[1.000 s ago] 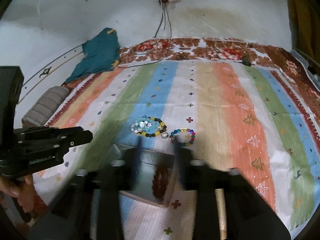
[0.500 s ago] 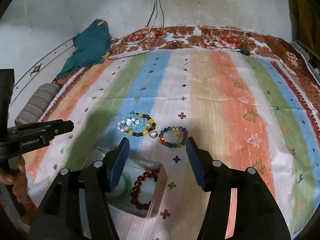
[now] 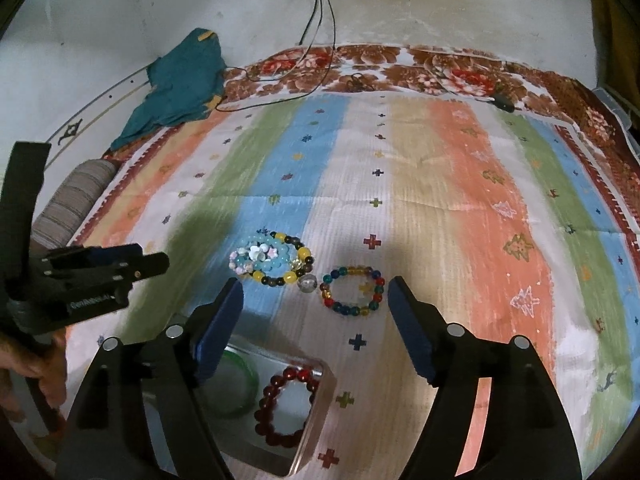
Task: Organize jewelry
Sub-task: 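Move both tools back to the light-blue bracelet and multicolour bracelet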
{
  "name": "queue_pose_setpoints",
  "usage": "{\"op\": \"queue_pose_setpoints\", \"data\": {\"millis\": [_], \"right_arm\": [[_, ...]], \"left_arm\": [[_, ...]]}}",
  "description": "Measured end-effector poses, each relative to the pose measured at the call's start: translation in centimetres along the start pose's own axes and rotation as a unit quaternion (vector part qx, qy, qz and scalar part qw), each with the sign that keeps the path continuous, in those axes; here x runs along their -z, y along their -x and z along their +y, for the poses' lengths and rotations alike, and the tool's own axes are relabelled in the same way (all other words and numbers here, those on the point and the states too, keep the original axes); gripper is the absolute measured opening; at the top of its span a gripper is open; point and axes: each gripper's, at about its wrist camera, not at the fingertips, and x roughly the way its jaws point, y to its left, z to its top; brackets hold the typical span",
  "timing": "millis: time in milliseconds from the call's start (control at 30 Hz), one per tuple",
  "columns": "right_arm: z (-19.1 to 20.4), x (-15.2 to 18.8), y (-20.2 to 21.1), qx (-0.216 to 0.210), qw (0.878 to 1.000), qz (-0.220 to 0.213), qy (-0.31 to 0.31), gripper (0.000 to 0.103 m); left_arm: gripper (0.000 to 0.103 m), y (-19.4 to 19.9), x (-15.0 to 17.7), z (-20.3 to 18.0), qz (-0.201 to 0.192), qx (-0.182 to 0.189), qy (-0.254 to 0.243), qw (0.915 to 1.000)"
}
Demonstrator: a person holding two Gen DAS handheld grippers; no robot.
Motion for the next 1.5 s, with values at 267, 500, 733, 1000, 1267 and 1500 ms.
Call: {"op": "queue_pose_setpoints", "data": {"millis": [267, 500, 733, 1000, 1267, 1500], "right_arm": [[-0.5, -0.7, -1.5, -0.001, 1.000, 0.011, -0.003, 0.077], [-0.7, -1.4, -3.2, -0.006, 1.000, 0.023, 0.003, 0.077], [-0.7, -2.0, -4.6, -0.012, 0.999, 0.032, 0.008, 0.077], [-1.1, -2.4, -6.2, -0.009, 0.999, 0.044, 0.007, 0.077], [-0.9, -2.6, -8.0, -0.015, 0.998, 0.063, 0.018, 0.077], [-0.4, -2.6, -9.3, -0.024, 0.996, 0.077, 0.031, 0.077]], "left_arm": [[0.047, -2.2, -1.0, 0.3, 0.010, -0.006, 0.002, 0.9999], [0.047, -4.0, -1.5, 0.7, 0.025, -0.006, 0.006, 0.9997], [0.049, -5.6, -2.0, 1.1, 0.036, -0.007, 0.009, 0.9993], [0.052, -7.1, -2.4, 0.8, 0.045, -0.013, -0.002, 0.9989], [0.054, -8.5, -2.9, 1.0, 0.053, -0.018, -0.002, 0.9984], [0.054, -9.7, -3.3, 1.3, 0.064, -0.010, 0.008, 0.9979]]}}
